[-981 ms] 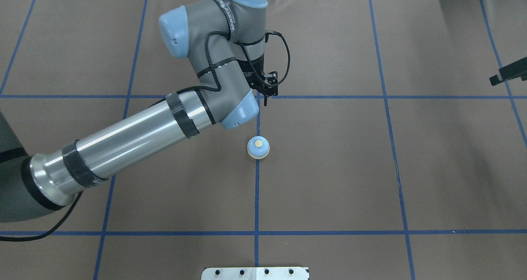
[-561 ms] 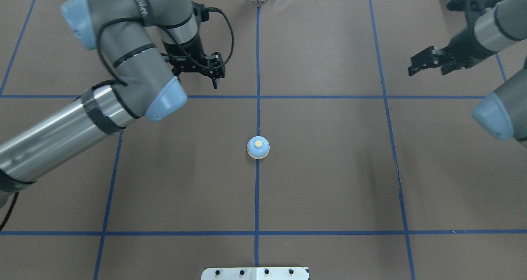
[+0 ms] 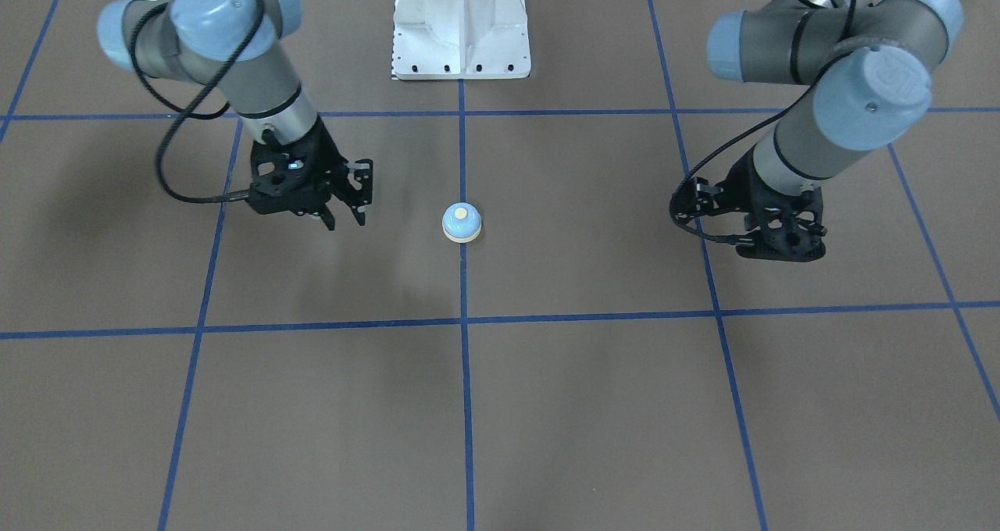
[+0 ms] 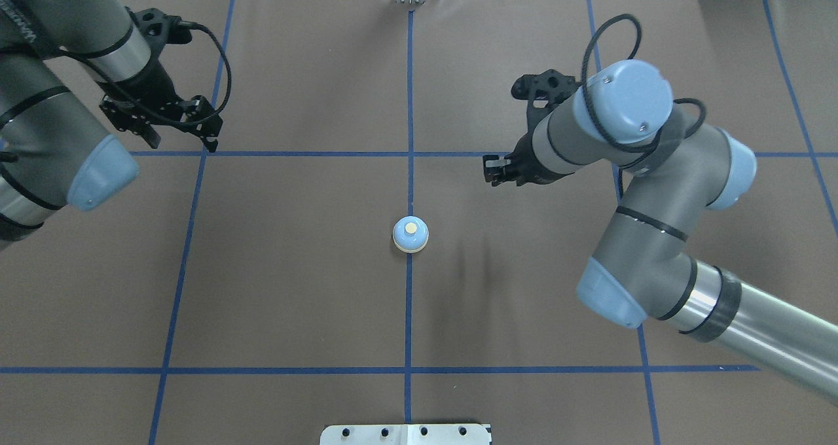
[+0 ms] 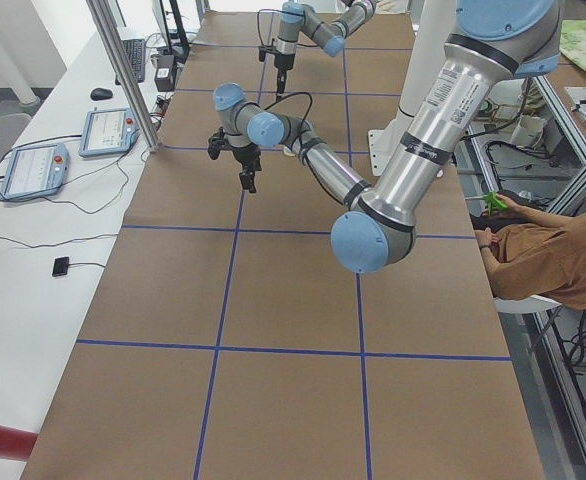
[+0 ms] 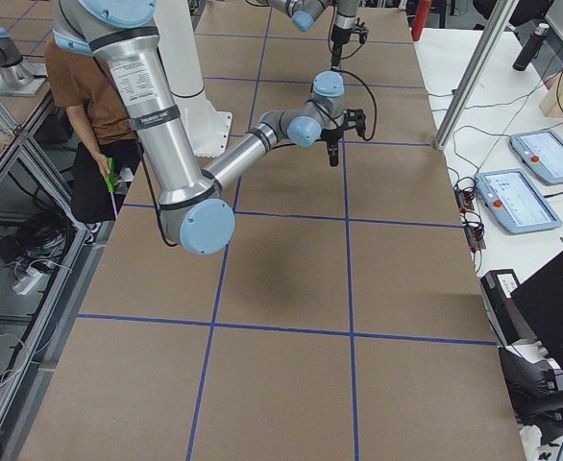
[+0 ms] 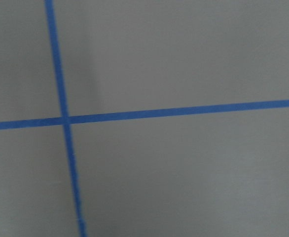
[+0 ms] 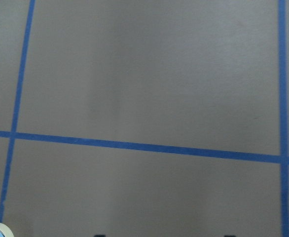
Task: Place and press bell with both arms
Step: 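Withdraw the left arm while moving the right gripper above the bell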
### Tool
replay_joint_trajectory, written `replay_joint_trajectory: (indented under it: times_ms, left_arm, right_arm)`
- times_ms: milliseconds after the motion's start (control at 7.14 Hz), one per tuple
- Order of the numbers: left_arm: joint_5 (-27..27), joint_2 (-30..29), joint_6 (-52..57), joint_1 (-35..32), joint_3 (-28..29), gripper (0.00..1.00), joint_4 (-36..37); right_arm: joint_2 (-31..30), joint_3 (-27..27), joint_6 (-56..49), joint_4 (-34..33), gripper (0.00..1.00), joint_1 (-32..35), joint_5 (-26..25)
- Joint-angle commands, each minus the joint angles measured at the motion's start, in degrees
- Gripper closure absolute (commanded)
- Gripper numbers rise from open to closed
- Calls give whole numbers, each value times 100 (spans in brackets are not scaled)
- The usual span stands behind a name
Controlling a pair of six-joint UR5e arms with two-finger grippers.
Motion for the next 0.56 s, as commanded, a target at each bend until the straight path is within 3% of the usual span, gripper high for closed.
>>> replay_joint_trajectory:
  times_ms: [0,420]
  left_arm:
    - [26,524,504,-174,-183,1,-11]
    - [44,543,505,-175,-192,1,-11]
  right_arm:
    - [1135,-1005,936,-181,100,-415,-129]
    - [1423,-1398,985,-340,100,-680,-111]
